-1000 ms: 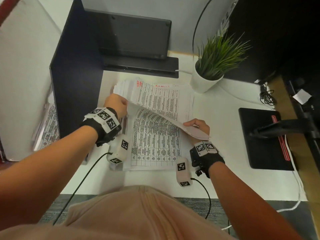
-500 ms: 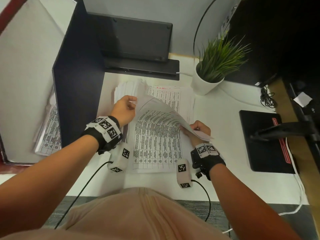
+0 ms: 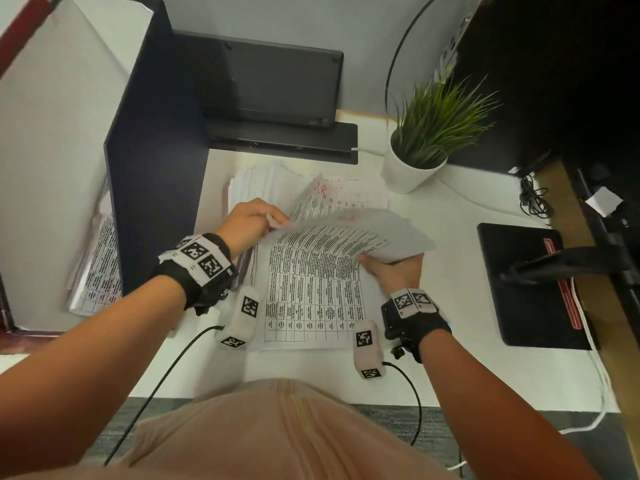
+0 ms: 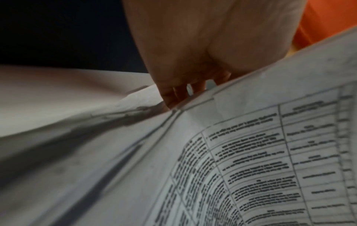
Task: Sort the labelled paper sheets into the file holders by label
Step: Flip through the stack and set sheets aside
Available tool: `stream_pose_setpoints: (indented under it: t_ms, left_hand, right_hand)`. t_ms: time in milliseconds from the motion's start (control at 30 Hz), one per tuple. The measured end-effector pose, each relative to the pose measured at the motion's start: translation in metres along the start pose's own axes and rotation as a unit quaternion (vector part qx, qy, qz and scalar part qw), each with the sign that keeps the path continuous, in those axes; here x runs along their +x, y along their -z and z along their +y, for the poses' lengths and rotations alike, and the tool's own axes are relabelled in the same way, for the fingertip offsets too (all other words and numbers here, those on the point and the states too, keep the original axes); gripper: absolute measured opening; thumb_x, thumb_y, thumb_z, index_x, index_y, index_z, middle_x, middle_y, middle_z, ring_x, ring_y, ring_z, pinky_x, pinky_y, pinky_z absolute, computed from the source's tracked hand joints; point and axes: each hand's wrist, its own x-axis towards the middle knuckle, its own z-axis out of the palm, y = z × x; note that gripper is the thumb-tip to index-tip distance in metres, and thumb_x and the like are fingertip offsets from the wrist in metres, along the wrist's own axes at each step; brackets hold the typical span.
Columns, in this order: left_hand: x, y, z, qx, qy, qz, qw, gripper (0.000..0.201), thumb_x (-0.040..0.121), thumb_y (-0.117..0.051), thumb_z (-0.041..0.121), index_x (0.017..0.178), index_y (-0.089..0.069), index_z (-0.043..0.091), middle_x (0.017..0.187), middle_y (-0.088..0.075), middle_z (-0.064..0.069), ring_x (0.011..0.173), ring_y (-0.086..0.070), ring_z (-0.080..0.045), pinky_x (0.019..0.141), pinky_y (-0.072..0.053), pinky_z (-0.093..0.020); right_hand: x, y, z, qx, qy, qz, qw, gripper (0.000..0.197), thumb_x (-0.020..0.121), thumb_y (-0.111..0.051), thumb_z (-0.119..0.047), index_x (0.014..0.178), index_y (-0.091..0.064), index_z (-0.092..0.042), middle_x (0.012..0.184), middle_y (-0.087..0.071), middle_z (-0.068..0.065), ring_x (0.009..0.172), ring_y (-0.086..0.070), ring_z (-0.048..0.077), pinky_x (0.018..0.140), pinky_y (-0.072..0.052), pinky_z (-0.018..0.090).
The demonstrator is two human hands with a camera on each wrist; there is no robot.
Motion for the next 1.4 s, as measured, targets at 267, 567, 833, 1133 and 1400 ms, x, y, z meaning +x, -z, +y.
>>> stream_pose_setpoints:
  t_ms: [267, 567, 833, 1133, 1400]
  left_hand:
    - [-0.002, 0.003, 0.0, -0.067, 0.023, -0.005, 0.997, 0.032, 0.087, -0.039, -0.007, 0.071, -0.062, 0.007, 0.095, -0.057, -0.005, 0.091, -0.053, -0.017, 0.082, -0.044, -0.02]
    - [0.02, 0.014, 0.004, -0.028, 0.13, 0.035, 0.991, 0.022, 0.085, -0.064, 0.033, 0.091, -0.063, 0.012, 0.083, -0.066, 0.0, 0.07, -0.06, -0.012, 0.05, -0.043, -0.017]
    - [0.017, 0.01, 0.005, 0.021, 0.078, -0.007, 0.997, 0.028, 0.08, -0.067, 0.005, 0.107, -0.066, 0.002, 0.099, -0.065, -0.01, 0.088, -0.062, -0.023, 0.073, -0.05, -0.027]
    - [-0.005, 0.005, -0.003, -0.042, 0.016, 0.023, 0.999, 0.032, 0.09, -0.047, -0.004, 0.082, -0.068, 0.019, 0.106, -0.065, -0.008, 0.111, -0.056, -0.027, 0.104, -0.04, -0.045]
    - [-0.008, 0.0, -0.002, -0.099, 0.012, 0.021, 0.995, 0.034, 0.091, -0.039, -0.002, 0.075, -0.061, 0.018, 0.088, -0.063, -0.002, 0.082, -0.058, -0.012, 0.075, -0.045, -0.023]
  right_hand:
    - [0.001, 0.003, 0.003, -0.073, -0.012, -0.066, 0.995, 0.019, 0.072, -0.075, 0.001, 0.088, -0.065, 0.005, 0.079, -0.066, 0.011, 0.071, -0.062, 0.013, 0.059, -0.044, 0.013]
    - [0.013, 0.006, 0.011, 0.07, -0.075, -0.072, 0.992, 0.05, 0.069, -0.053, 0.019, 0.034, -0.058, -0.016, 0.045, -0.053, -0.009, 0.051, -0.044, 0.008, 0.045, -0.038, 0.01]
    - [0.007, 0.004, 0.004, 0.107, -0.071, -0.076, 0.989, 0.035, 0.073, -0.051, 0.027, 0.065, -0.055, -0.008, 0.073, -0.054, 0.006, 0.064, -0.055, 0.009, 0.059, -0.048, 0.013]
    - [0.008, 0.001, 0.002, 0.066, -0.142, -0.018, 0.988, 0.014, 0.078, -0.053, 0.009, 0.07, -0.055, -0.002, 0.058, -0.06, 0.001, 0.049, -0.056, 0.01, 0.047, -0.047, 0.014]
    - [0.0, -0.005, -0.001, -0.081, -0.002, -0.03, 0.996, 0.024, 0.073, -0.078, -0.019, 0.077, -0.054, -0.015, 0.082, -0.06, 0.007, 0.068, -0.056, 0.016, 0.056, -0.048, 0.02]
